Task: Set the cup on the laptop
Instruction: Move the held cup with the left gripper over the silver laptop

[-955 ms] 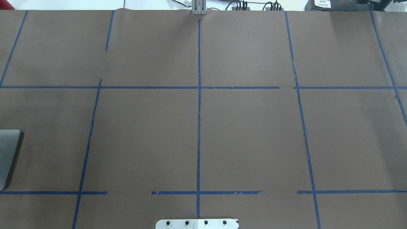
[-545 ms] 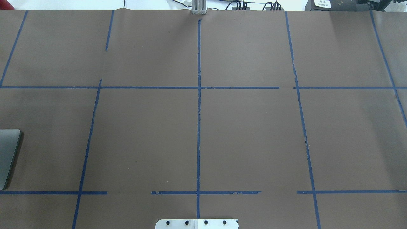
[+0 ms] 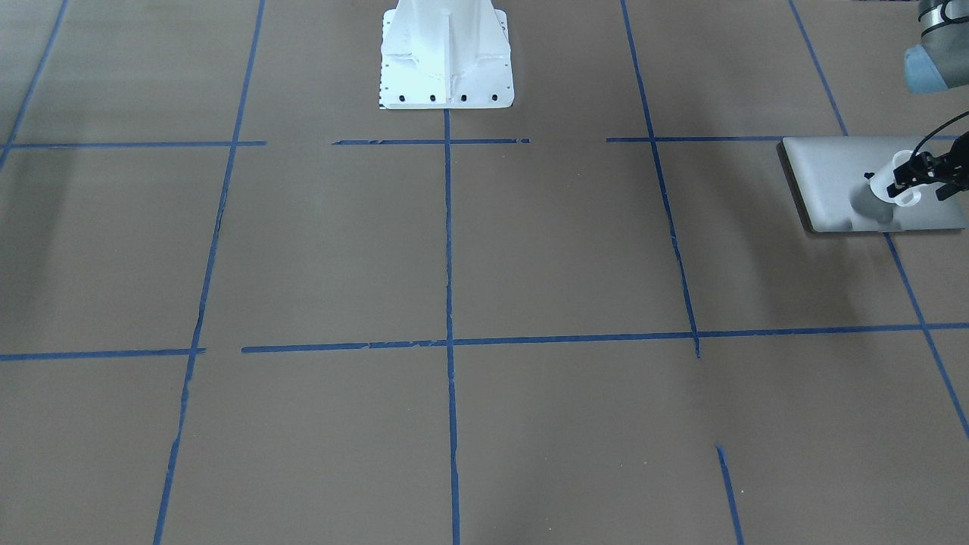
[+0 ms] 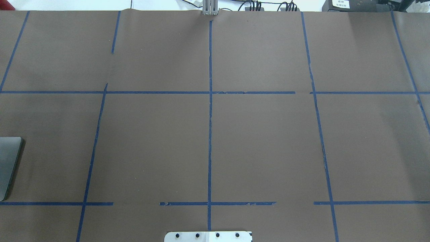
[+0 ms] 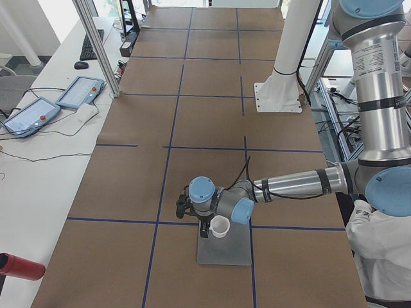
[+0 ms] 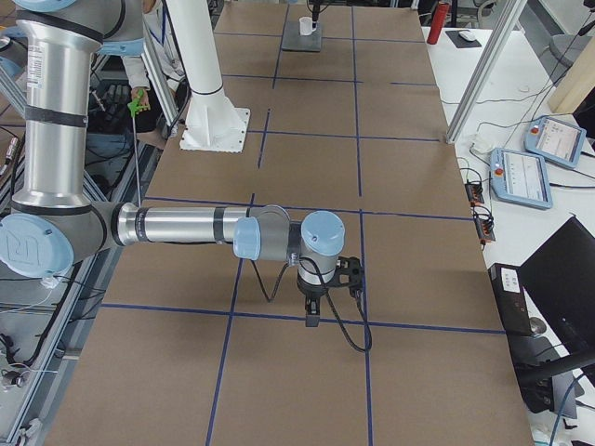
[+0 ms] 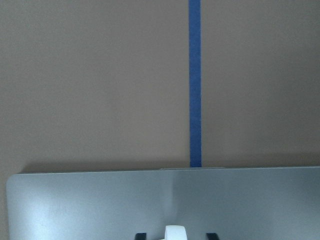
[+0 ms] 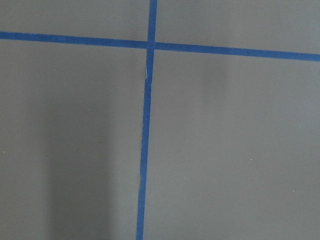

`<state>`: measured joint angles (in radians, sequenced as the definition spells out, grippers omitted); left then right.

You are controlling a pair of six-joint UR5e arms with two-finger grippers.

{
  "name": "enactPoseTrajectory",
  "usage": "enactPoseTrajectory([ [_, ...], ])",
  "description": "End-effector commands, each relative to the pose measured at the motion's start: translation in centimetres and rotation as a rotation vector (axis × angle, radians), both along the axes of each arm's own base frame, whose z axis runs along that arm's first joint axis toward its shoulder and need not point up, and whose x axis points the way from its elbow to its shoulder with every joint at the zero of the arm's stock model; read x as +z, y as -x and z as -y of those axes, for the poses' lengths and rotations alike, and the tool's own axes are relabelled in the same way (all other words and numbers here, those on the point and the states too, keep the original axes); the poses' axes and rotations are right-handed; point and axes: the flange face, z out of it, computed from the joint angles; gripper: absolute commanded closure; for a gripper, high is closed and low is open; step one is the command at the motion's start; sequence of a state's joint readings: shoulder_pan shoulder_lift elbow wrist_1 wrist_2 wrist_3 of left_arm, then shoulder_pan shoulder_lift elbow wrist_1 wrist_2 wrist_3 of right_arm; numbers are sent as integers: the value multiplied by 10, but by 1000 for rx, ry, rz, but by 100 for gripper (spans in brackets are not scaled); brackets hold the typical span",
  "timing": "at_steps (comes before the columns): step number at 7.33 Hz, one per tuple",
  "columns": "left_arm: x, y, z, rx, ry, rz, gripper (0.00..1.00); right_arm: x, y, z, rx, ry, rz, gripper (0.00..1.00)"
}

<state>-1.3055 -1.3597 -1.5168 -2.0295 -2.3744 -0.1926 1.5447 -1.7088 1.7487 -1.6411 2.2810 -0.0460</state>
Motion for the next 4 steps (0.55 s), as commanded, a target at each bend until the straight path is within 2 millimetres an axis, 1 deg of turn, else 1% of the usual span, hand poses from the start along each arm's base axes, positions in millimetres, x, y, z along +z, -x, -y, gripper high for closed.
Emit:
enactPoseTrajectory([
  [1, -17, 55, 7, 36, -15, 8, 0, 0, 0, 0, 0, 0, 0, 0],
  [2, -34, 69, 5, 50, -16, 22, 0, 0, 0, 0, 0, 0, 0, 0],
  [3, -65, 113, 6, -40, -51, 70, 0, 0, 0, 0, 0, 0, 0, 0],
  [4, -79, 139, -3, -106, -73, 75, 0, 0, 0, 0, 0, 0, 0, 0],
])
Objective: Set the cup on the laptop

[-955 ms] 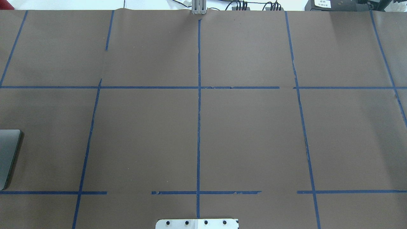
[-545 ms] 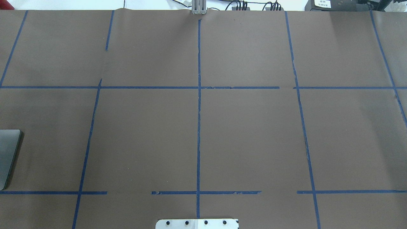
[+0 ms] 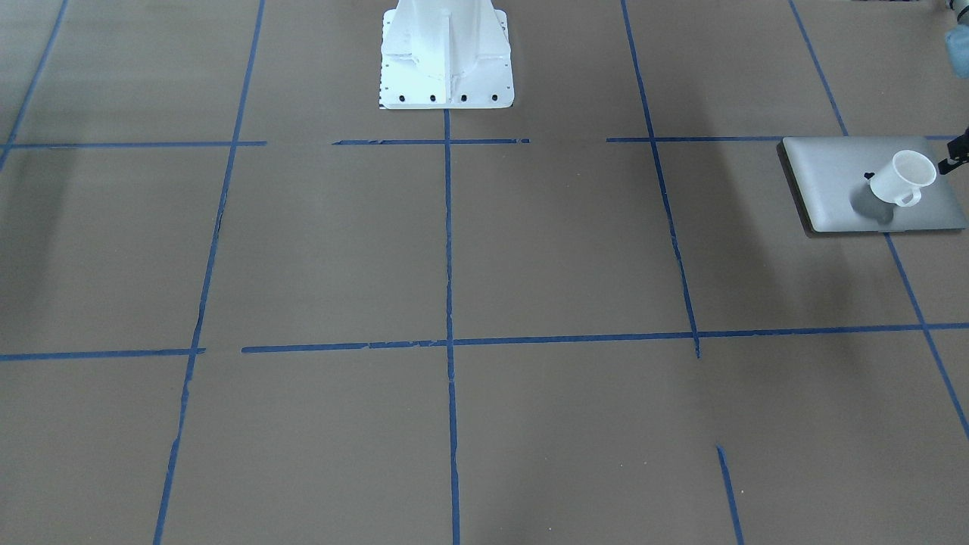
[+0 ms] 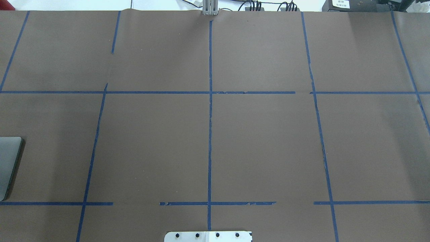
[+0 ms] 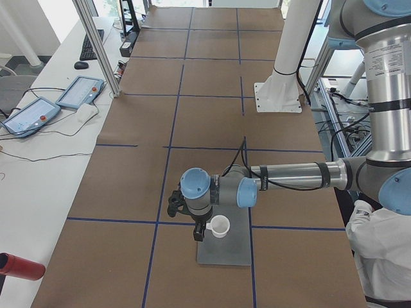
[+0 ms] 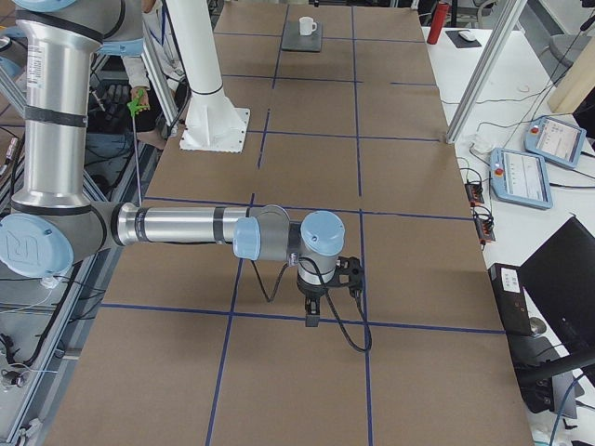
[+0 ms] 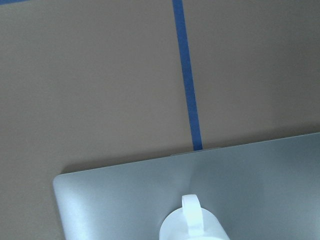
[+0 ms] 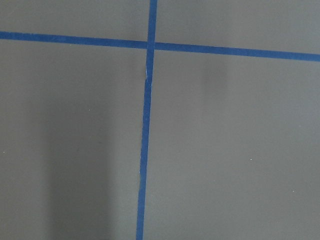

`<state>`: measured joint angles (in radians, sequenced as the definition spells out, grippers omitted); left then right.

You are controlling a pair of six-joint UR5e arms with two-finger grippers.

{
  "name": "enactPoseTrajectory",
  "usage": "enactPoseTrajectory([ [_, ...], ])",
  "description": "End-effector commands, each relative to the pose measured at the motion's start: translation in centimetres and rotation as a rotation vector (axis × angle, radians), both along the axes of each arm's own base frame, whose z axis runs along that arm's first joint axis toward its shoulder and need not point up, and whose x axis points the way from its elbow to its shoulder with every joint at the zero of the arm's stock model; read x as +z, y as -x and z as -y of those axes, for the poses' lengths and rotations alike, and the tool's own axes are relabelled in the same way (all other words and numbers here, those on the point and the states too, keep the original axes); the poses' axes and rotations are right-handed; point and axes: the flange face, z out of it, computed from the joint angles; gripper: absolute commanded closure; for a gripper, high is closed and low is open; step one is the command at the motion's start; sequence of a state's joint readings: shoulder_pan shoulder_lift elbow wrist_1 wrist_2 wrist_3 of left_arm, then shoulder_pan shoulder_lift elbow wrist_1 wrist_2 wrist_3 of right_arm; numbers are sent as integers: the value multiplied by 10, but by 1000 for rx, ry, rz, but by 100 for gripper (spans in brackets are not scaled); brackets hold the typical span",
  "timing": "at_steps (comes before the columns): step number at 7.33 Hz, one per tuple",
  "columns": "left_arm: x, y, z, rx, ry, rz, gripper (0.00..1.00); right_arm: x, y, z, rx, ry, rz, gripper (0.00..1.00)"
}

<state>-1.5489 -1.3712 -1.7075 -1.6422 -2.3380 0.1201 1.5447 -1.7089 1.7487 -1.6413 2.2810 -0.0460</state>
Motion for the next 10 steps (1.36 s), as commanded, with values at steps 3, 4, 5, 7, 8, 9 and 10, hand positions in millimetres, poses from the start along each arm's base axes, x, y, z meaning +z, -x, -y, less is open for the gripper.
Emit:
enactPoseTrajectory([
  [3, -23, 40, -9, -78, -32, 24, 0, 0, 0, 0, 0, 0, 0, 0],
  [4, -12, 39, -11, -77, -13, 30, 0, 0, 0, 0, 0, 0, -2, 0],
  [5, -16, 40, -7, -78, -25, 30, 0, 0, 0, 0, 0, 0, 0, 0],
  [7, -16, 39, -6, -76, -25, 29, 0, 0, 0, 0, 0, 0, -2, 0],
  [8, -16, 39, -6, -76, -25, 29, 0, 0, 0, 0, 0, 0, 0, 0],
  [9, -15, 39, -6, -76, -24, 30, 0, 0, 0, 0, 0, 0, -2, 0],
  [10, -16, 38, -6, -74, -24, 29, 0, 0, 0, 0, 0, 0, 0, 0],
])
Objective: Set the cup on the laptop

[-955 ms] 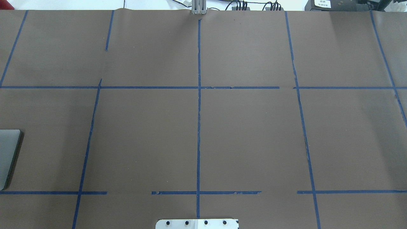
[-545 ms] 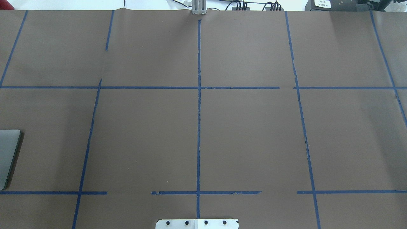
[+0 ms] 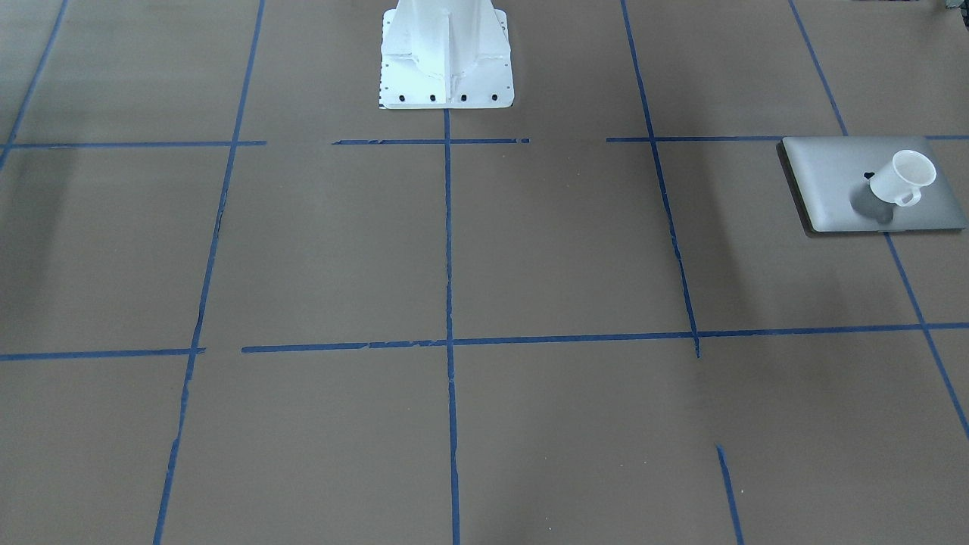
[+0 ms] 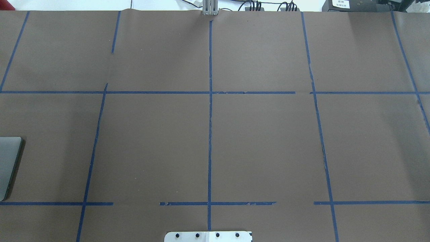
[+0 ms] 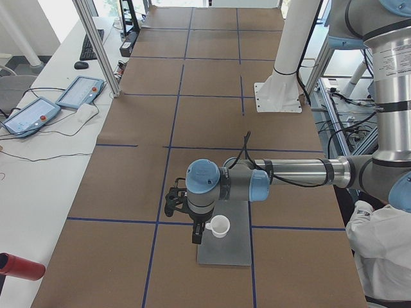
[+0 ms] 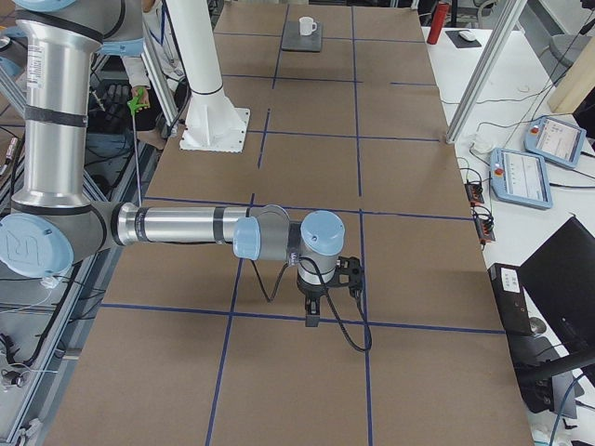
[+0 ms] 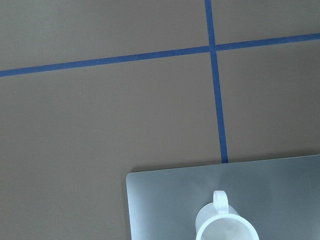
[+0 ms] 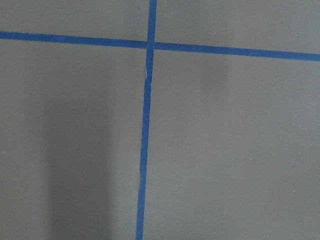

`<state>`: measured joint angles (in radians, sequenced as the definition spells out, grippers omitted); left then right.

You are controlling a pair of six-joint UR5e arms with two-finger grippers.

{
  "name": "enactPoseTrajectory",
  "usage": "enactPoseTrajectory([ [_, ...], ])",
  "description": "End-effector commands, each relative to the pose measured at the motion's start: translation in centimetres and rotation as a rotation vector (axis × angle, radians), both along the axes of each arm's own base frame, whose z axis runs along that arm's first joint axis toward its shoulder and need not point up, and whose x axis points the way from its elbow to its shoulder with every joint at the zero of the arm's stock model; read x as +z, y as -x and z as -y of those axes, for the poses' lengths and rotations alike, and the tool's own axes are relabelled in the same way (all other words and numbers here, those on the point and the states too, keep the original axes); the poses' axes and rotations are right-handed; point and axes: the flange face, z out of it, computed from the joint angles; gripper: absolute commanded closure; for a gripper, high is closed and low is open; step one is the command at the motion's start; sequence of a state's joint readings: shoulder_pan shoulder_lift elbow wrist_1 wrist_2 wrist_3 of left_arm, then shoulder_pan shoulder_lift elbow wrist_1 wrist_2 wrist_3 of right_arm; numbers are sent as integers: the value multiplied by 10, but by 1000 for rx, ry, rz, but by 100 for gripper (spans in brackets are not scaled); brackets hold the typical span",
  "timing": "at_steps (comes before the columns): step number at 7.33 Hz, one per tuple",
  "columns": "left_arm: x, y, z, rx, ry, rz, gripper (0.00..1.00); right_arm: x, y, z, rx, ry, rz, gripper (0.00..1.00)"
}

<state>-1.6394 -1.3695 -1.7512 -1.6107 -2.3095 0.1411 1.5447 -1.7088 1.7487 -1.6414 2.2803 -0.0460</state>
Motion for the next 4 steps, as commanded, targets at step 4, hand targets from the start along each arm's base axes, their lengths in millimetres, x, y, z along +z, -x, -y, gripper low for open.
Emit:
enactPoseTrajectory([
  [4, -3, -1, 0, 0, -3, -1, 0, 0, 0, 0, 0, 0, 1, 0],
])
